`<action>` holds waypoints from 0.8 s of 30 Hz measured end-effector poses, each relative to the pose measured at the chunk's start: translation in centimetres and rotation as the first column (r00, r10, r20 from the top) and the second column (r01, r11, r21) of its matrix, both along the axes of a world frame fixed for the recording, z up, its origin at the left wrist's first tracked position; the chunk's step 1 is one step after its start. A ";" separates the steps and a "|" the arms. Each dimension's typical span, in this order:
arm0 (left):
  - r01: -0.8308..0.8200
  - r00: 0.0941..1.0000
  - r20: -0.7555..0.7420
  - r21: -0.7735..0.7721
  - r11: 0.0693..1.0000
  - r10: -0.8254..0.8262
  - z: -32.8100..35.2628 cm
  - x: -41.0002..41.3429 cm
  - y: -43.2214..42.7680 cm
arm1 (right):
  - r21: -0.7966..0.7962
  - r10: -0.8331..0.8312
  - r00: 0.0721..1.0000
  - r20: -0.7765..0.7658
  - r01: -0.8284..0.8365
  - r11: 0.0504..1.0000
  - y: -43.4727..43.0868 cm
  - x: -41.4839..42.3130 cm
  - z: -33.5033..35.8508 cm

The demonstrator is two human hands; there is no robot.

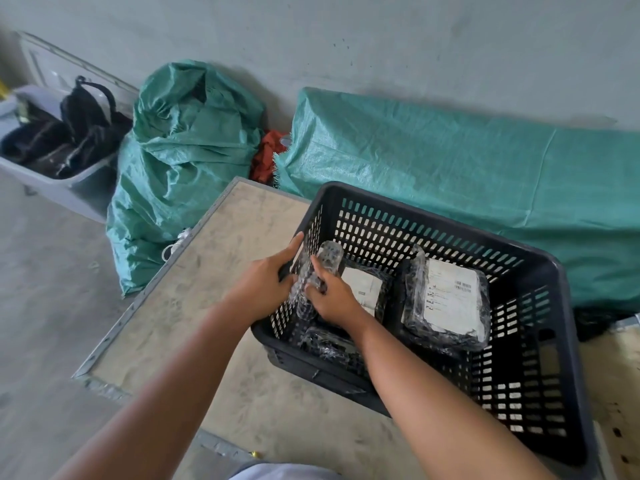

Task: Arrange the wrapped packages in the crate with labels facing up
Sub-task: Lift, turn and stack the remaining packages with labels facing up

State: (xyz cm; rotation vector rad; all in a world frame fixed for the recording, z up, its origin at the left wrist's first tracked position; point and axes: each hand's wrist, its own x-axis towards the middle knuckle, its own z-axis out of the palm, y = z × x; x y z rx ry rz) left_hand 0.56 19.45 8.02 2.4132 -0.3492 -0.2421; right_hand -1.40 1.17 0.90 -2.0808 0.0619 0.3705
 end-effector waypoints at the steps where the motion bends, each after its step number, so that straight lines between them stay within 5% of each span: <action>1: 0.004 1.000 -0.004 -0.005 1.000 -0.004 0.0 0.1 -0.1 | 0.006 -0.023 1.000 0.016 0.022 1.000 -0.1 -0.2 0.1; 18: -0.001 0.999 -0.037 -0.050 0.999 -0.001 0.1 0.1 -0.4 | 0.030 -0.245 0.969 0.014 0.245 0.969 -4.4 -1.0 4.0; 24: 0.048 0.947 0.317 -0.016 0.999 -0.041 1.5 -0.7 -1.3 | 0.070 -0.178 0.982 0.070 0.173 0.982 -9.2 -4.4 9.7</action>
